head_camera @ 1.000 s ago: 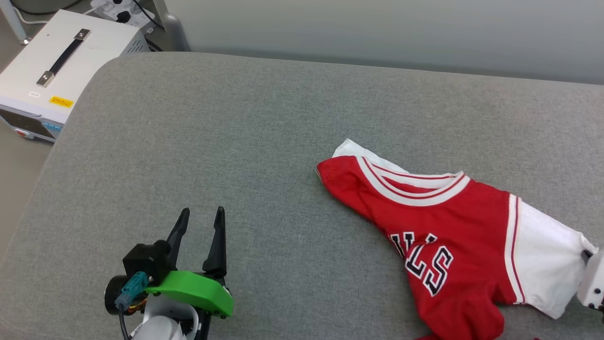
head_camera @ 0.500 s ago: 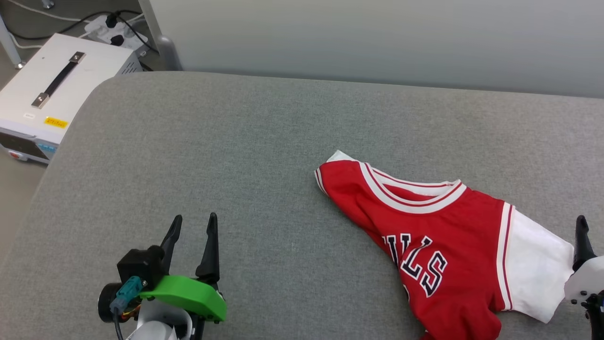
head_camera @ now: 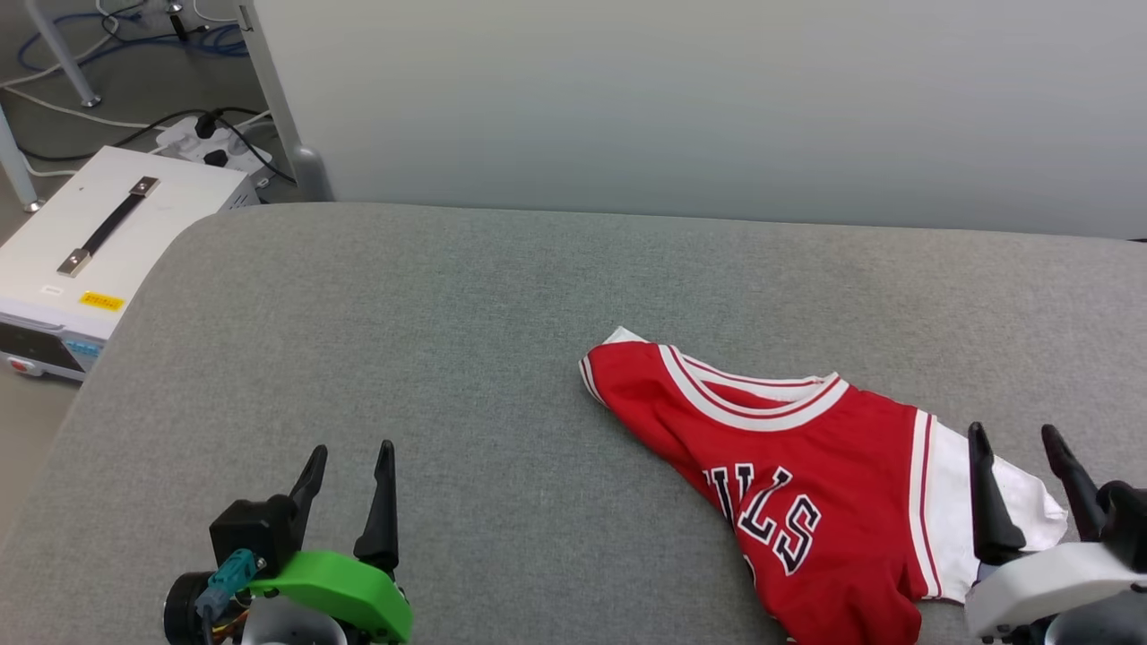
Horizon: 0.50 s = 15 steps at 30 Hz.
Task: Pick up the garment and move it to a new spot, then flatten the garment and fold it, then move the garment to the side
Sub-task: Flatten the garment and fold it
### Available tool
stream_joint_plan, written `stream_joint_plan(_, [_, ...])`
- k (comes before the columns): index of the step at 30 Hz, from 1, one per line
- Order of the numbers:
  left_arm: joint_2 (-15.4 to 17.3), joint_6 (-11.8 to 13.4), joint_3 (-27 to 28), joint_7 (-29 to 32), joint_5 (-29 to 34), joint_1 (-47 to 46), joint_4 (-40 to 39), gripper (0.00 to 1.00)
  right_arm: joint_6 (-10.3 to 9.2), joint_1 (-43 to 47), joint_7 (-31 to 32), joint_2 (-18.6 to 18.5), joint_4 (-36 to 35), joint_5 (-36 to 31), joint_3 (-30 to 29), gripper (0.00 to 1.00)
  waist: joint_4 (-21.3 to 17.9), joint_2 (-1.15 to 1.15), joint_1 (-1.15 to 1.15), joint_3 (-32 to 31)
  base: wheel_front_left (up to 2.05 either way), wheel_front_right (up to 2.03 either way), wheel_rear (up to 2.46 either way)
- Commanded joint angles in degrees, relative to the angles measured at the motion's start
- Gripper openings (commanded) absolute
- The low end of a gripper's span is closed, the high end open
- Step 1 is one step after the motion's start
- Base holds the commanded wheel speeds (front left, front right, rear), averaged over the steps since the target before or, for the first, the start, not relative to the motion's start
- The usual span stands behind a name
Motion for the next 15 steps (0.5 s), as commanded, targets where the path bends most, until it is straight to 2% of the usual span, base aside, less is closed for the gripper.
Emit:
stream_joint_plan(1, [0.5, 0.4, 0.0, 0.4, -0.1, 0.9, -0.4, 1.0, -0.05, 1.5, 0.3, 0.3, -1.5, -0.1, 0.8, 1.0, -0.4, 0.0, 0.0, -0.3, 0.0, 0.0, 0.0])
stream_joint_plan(8, [1.2, 0.5, -0.4, 2.5, -0.3, -0.5, -1.7, 1.0, -0.05, 5.4, 2.3, 0.6, -7.3, 1.6, 4.0, 1.0, -1.2, 0.0, 0.0, 0.9, 0.0, 0.0, 0.0])
stream_joint_plan(12, [1.3, -1.0, -2.2, 4.8, 0.0, -4.5, -1.5, 1.0, -0.05, 5.1, 2.7, 0.6, -8.6, 2.3, 4.2, 1.0, -1.6, 0.0, 0.0, 2.9, 0.0, 0.0, 0.0])
stream_joint_plan(15, [1.4, -3.0, -4.7, 8.5, 0.7, -9.7, -0.2, 1.0, -0.05, 3.9, 2.9, 0.6, -9.3, 2.4, 4.1, 1.0, -2.2, 0.0, 0.0, 5.4, 0.0, 0.0, 0.0])
